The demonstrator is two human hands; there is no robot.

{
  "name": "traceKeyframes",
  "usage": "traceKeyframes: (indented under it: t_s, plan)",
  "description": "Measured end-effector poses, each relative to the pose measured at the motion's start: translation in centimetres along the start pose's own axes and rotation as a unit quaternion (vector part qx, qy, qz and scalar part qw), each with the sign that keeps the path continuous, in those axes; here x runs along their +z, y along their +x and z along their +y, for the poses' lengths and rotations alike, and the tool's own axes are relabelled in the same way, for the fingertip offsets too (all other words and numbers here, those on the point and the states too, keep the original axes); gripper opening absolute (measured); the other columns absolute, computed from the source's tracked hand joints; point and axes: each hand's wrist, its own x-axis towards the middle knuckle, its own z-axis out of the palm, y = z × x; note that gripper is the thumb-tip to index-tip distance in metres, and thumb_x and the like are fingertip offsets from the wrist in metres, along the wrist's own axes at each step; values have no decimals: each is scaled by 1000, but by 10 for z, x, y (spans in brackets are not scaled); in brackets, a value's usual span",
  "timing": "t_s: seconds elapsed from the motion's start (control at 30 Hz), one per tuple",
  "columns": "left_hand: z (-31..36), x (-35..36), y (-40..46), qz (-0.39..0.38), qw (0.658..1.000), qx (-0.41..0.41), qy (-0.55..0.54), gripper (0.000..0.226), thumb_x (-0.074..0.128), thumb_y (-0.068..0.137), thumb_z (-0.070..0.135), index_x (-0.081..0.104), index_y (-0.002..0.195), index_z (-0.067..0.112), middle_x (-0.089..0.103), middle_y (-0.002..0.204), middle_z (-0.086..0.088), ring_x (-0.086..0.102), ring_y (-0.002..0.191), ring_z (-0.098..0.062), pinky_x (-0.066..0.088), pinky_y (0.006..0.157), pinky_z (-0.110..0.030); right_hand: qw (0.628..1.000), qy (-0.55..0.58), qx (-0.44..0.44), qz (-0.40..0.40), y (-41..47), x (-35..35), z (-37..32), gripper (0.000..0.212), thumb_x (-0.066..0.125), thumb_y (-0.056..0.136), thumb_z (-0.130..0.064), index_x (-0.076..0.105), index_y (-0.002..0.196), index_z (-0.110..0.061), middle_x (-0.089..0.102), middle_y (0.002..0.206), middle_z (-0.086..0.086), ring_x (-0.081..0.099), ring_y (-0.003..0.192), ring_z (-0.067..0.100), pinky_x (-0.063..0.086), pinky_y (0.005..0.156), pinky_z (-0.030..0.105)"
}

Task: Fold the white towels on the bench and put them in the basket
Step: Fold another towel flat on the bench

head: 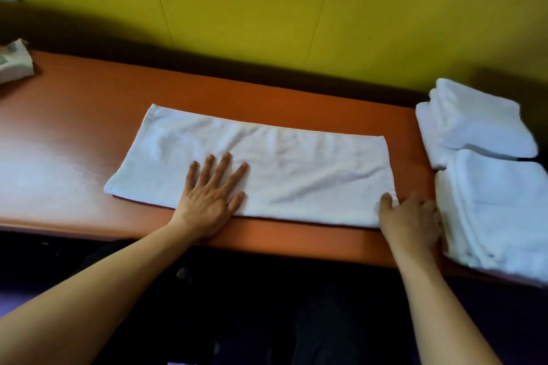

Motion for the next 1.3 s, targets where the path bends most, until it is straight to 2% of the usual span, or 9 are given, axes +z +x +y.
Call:
traceKeyframes:
  t_s: [0.17,0.33,0.53,0.67,0.77,0.97,1.03,1.13,1.3]
  plan:
    - [-3,-11,-3,-8,1000,6,-21,73,3,90,66,6,159,43,0,170,-1,-1,156,-30,-3,124,-47,971,144,136,-132,4,-7,18,73,68,84,-53,56,130,3,64,127,23,62,114,40,48,90,42]
    - [-39,-23,-18,32,994,-94,-34,64,26,97,61,30,156,36,23,165,-10,21,151,-38,14,119,-56,899,317,212,-216,9,-22,13,53,78,84,-29,61,119,8,61,91,15,56,77,29,45,66,34]
    - [-110,-38,-55,37,972,-227,-45,55,52,97,41,38,150,33,30,159,-11,29,143,-40,27,113,-54,922,382,20,-60,-18,-48,-49,26,70,89,-23,68,113,-15,63,102,5,60,97,22,38,79,30]
    - [-130,-40,-81,73,968,-222,-94,42,62,93,29,56,134,23,52,141,-10,48,121,-43,41,98,-51,898,428,-89,-55,-32,-39,-128,21,70,88,-18,65,104,-6,66,95,11,65,91,29,41,73,28]
    - [-140,-35,-90,88,971,-189,-118,39,64,93,23,60,131,19,59,139,-5,53,122,-40,41,100,-47,888,423,-172,-49,-58,-32,-190,16,68,91,-13,63,101,-1,63,88,7,58,79,21,38,66,25]
    - [-154,-27,-96,122,968,-171,-135,51,38,91,48,64,129,26,62,135,1,57,111,-33,44,95,-44,844,409,-336,-85,-138,-19,-289,27,63,94,-25,62,120,-21,72,101,2,64,84,18,45,70,24]
    - [-156,-24,-96,129,967,-169,-138,50,38,92,49,64,129,27,61,136,3,56,109,-32,43,94,-44,828,384,-393,-114,-168,-10,-309,25,60,96,-30,61,118,-21,71,96,3,67,83,24,52,69,31]
    - [-159,-19,-96,140,964,-172,-146,48,40,93,50,64,129,28,60,137,3,55,110,-31,42,94,-43,808,329,-471,-132,-206,8,-323,22,60,96,-29,60,114,-16,59,83,-5,63,80,24,44,68,28]
    - [-162,-17,-95,144,963,-165,-160,46,41,94,51,64,127,30,60,136,4,56,111,-31,44,94,-44,811,319,-474,-127,-222,24,-323,20,60,97,-29,59,112,-15,54,83,-8,60,79,22,34,67,22]
